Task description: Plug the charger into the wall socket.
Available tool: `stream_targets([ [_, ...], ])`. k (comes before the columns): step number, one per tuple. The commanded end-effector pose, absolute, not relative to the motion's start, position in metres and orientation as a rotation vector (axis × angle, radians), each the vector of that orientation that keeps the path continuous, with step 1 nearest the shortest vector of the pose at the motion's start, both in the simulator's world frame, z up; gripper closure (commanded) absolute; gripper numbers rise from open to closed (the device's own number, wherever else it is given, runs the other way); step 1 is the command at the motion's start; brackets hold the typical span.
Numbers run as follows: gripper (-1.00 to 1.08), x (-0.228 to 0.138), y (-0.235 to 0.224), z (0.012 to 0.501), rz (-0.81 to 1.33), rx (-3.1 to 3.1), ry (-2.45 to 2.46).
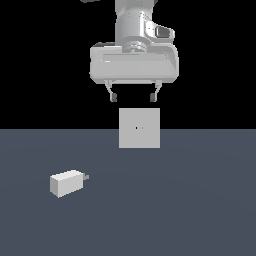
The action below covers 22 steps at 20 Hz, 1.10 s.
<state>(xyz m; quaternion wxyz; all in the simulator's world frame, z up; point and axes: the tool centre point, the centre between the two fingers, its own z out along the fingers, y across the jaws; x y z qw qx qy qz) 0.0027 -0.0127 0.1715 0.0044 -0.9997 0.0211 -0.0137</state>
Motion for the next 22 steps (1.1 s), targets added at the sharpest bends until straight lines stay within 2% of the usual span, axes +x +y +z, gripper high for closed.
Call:
stream_targets([
  [1,-0.92,0.003,-0.013,0.172,-0.043,-3.132,0.066],
  [10,-0.92,-0.006,-0.008,0.165,-0.057,-3.133,0.13],
  [22,-0.92,-0.039,0.016,0.139,-0.114,-3.126,0.386],
])
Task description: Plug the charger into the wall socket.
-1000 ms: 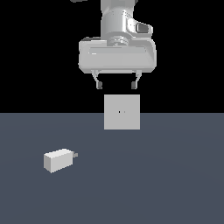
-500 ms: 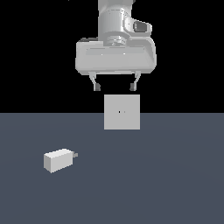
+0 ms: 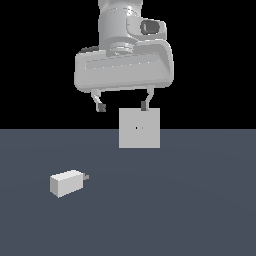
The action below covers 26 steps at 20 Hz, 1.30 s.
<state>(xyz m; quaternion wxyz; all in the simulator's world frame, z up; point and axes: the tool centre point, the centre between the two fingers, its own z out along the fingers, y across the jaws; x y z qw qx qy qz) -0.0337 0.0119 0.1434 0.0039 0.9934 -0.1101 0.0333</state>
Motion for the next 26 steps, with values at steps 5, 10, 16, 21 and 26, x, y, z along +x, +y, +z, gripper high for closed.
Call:
stream_targets([
  [5,-0.92,-0.052,0.03,0.126,0.14,3.08,-0.506],
  [10,-0.92,-0.064,0.043,0.113,0.164,3.051,-0.618],
  [16,-0.92,-0.075,0.059,0.098,0.191,3.012,-0.744],
  [21,-0.92,-0.082,0.073,0.086,0.213,2.976,-0.844],
  [26,-0.92,-0.087,0.084,0.075,0.23,2.944,-0.924],
])
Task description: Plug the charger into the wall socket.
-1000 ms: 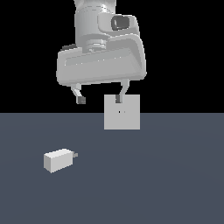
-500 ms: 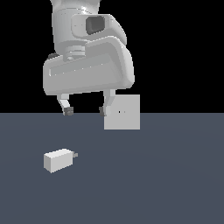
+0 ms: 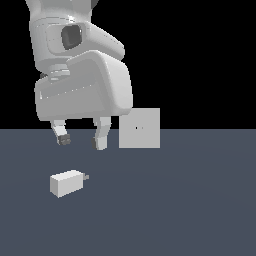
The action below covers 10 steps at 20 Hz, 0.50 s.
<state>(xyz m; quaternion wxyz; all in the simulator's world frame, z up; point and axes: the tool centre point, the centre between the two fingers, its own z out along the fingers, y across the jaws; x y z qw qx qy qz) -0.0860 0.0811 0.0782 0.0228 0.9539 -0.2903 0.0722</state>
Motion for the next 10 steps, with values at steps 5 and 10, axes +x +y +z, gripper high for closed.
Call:
stream_targets([
  [5,-0.92,-0.09,0.093,0.068,0.241,2.919,-0.981],
  [10,-0.92,-0.092,0.098,0.063,0.247,2.904,-1.013],
])
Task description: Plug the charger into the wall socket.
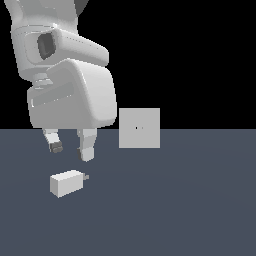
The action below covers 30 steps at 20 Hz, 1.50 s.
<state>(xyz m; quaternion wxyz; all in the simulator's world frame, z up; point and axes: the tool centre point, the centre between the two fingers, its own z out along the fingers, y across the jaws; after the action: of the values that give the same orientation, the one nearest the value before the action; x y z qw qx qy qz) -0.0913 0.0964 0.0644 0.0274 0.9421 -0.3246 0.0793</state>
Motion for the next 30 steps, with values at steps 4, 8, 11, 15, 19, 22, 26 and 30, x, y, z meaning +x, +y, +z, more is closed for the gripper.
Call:
stream_targets([
  [4,-0.92,-0.092,0.099,0.062,0.248,2.901,-1.021],
  [8,-0.92,-0.092,0.099,0.06,0.247,2.902,-1.017],
  [11,-0.92,-0.092,0.099,0.053,0.247,2.902,-1.018],
  [15,-0.92,-0.093,0.099,0.036,0.247,2.902,-1.019],
  [19,-0.92,-0.093,0.099,0.02,0.247,2.901,-1.021],
  [22,-0.92,-0.092,0.099,0.014,0.247,2.901,-1.021],
  [26,1.08,-0.092,0.099,0.012,0.247,2.901,-1.021],
  [30,1.08,-0.092,0.099,0.012,0.247,2.901,-1.021],
])
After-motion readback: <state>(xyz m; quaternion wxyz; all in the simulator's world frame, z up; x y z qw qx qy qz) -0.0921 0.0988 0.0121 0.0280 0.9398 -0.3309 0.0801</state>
